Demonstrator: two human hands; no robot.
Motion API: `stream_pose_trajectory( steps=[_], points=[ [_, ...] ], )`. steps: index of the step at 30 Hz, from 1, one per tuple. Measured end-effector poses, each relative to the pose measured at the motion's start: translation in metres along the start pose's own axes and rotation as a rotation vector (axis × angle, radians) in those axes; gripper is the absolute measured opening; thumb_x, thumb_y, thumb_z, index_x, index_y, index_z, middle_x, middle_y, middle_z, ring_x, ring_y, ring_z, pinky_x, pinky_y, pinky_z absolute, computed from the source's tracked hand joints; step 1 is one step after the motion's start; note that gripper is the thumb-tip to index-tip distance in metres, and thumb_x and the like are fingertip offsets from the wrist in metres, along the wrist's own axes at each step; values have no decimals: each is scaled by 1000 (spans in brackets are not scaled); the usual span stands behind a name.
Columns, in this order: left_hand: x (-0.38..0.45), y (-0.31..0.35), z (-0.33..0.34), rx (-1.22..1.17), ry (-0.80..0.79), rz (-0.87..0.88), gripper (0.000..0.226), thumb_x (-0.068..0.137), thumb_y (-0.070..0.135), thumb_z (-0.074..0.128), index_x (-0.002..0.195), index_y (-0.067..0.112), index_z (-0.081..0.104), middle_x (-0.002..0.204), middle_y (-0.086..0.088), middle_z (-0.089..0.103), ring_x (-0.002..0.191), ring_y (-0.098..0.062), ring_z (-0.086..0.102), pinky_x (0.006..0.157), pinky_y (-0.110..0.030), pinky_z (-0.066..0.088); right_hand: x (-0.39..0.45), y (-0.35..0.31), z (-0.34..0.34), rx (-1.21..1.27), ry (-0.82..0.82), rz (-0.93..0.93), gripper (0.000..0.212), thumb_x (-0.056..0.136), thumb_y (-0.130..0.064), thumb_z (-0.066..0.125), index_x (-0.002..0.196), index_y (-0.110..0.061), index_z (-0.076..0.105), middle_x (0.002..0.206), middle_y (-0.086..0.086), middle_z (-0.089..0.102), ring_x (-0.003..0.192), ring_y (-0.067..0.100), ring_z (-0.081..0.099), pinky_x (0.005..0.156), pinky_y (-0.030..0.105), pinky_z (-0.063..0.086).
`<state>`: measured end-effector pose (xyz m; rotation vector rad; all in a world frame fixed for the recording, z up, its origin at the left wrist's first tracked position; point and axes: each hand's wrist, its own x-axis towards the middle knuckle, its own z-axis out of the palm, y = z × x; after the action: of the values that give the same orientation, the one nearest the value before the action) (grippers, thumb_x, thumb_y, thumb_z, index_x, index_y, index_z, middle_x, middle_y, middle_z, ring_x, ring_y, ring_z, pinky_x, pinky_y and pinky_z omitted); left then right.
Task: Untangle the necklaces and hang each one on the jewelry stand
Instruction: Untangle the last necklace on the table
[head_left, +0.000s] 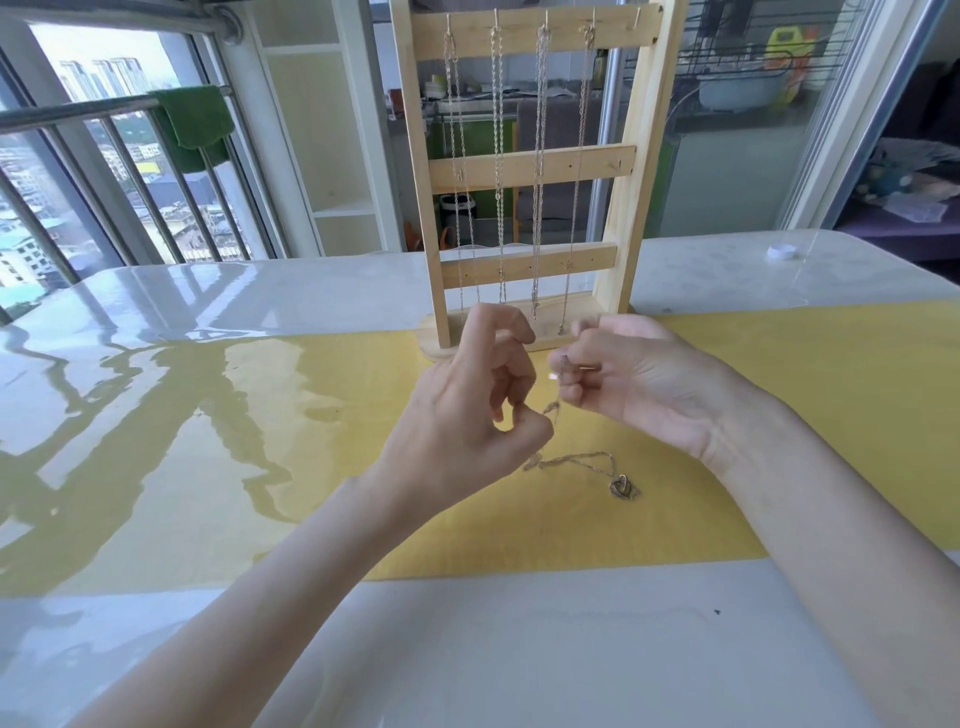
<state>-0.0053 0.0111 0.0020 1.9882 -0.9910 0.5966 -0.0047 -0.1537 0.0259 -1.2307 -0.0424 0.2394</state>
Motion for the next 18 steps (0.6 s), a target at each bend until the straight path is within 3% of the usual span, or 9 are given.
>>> stream_pose_trajectory(
  steps=[4, 7, 10, 13, 18],
  points=[
    [5, -1, -2, -54, 24, -58, 19, 83, 11, 60, 101, 11, 53, 80, 5, 56, 73, -10, 55, 64, -20, 50, 1, 2, 2, -6, -50, 11, 27, 84, 12, 55, 84, -12, 43, 70, 8, 52, 59, 15, 47, 52, 22, 46],
    [8, -4, -2, -22, 20, -61, 13, 81, 6, 71, 93, 7, 67, 85, 6, 61, 78, -4, 61, 67, -10, 48, 2, 2, 4, -37, -61, 16, 26, 84, 12, 54, 81, -12, 44, 74, 9, 52, 60, 15, 47, 53, 22, 46],
    [8, -6, -4, -10, 38, -80, 8, 79, 9, 72, 87, 6, 71, 79, 12, 63, 75, -1, 64, 68, -9, 49, 1, 1, 2, -50, -43, 32, 27, 85, 12, 53, 82, -13, 42, 67, 6, 52, 57, 15, 46, 51, 21, 46],
    [8, -7, -6, 81, 10, -27, 7, 79, 12, 68, 81, 7, 72, 74, 5, 66, 73, -5, 64, 68, -13, 52, 0, 0, 1, -120, -36, 53, 27, 85, 12, 54, 84, -13, 41, 62, 5, 50, 56, 16, 44, 50, 21, 44],
    [11, -10, -15, 203, -202, 117, 16, 87, 24, 61, 83, 10, 68, 79, 6, 63, 70, -4, 57, 63, -19, 49, -2, -4, -1, -293, -112, 129, 26, 85, 12, 53, 88, -11, 41, 63, 6, 51, 56, 15, 43, 55, 24, 43]
  ],
)
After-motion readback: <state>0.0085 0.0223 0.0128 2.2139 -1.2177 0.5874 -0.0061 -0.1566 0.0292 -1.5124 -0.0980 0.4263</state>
